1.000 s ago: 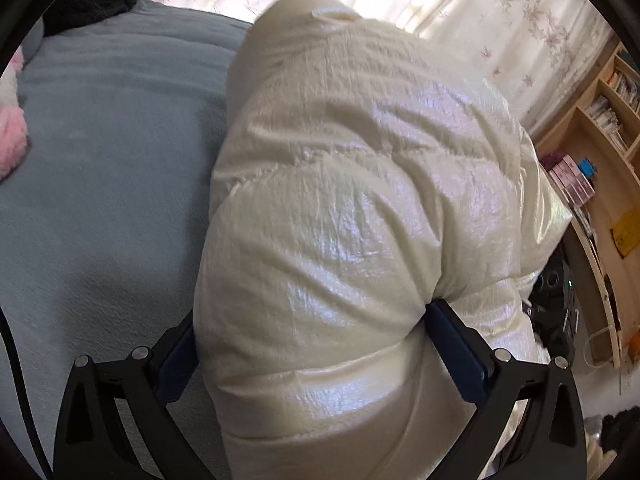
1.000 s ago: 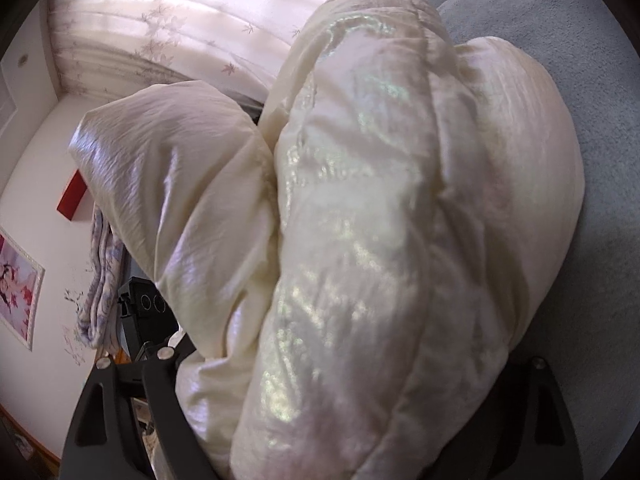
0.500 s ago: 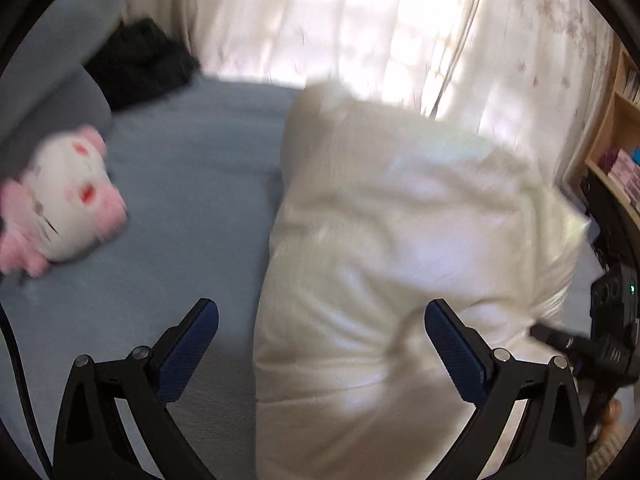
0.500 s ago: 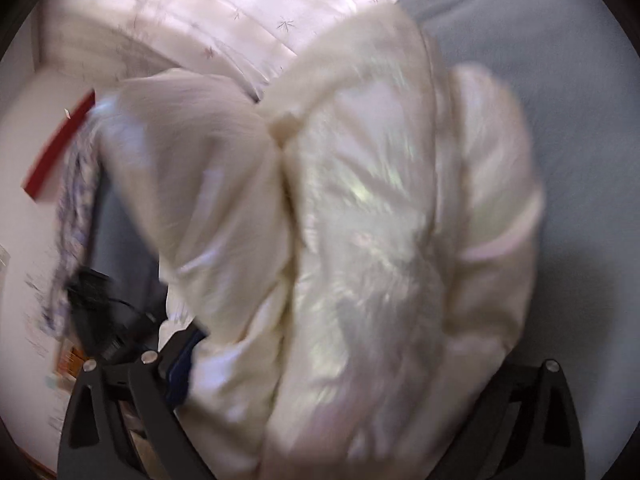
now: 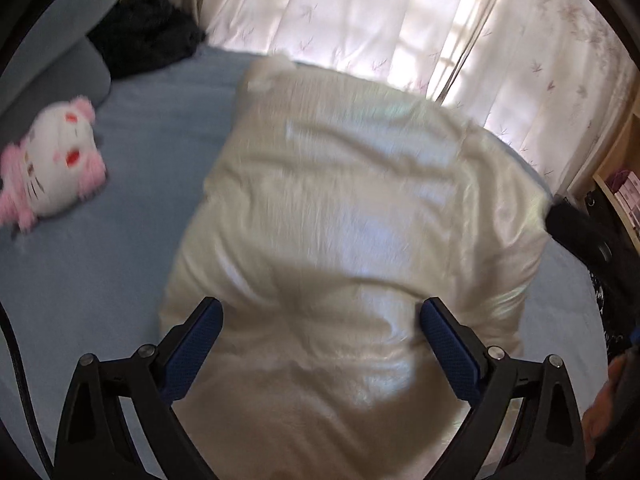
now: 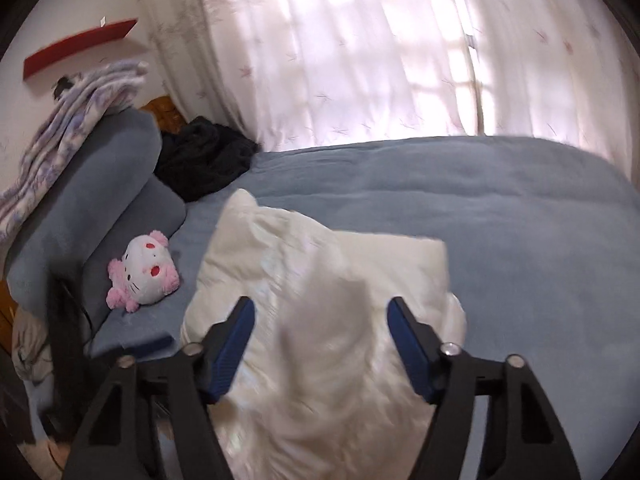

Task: Fold large clothes
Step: 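Set the folded bundle down on the bed and open both tools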

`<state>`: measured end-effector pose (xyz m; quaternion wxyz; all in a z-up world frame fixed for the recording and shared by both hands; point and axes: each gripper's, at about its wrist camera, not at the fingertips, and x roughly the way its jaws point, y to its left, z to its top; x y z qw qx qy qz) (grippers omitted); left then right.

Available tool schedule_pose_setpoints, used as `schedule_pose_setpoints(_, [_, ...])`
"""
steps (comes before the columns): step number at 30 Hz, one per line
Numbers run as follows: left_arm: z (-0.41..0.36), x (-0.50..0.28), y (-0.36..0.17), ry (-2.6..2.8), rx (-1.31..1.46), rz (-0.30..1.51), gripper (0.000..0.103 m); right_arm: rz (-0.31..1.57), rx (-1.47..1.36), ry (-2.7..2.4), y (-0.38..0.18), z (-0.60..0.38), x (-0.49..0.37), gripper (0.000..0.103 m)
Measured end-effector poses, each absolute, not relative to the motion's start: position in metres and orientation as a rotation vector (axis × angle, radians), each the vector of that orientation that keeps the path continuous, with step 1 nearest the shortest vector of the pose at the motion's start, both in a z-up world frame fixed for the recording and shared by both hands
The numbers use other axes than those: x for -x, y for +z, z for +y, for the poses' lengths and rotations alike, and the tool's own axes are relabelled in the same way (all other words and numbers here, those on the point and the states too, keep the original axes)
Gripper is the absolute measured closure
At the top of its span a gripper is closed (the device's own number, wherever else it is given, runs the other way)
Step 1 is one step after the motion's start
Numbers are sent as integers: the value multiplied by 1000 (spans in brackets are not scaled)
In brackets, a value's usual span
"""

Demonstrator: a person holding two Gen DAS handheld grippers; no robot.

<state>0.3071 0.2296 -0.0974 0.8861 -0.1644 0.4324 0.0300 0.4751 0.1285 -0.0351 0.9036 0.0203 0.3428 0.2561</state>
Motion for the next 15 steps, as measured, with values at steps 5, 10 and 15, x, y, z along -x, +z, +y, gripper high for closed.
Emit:
schedule_pose_setpoints(5, [227, -311, -116, 65, 344, 881, 4, 768, 23, 420, -84, 144, -524, 51])
schedule_pose_setpoints(10, [208, -317, -123, 73, 225, 854, 2, 829, -22, 401, -132, 122, -549, 48])
schedule_pose_setpoints(15, [196, -315, -127, 79, 175, 837, 0, 846, -101, 436, -150, 102, -553, 48])
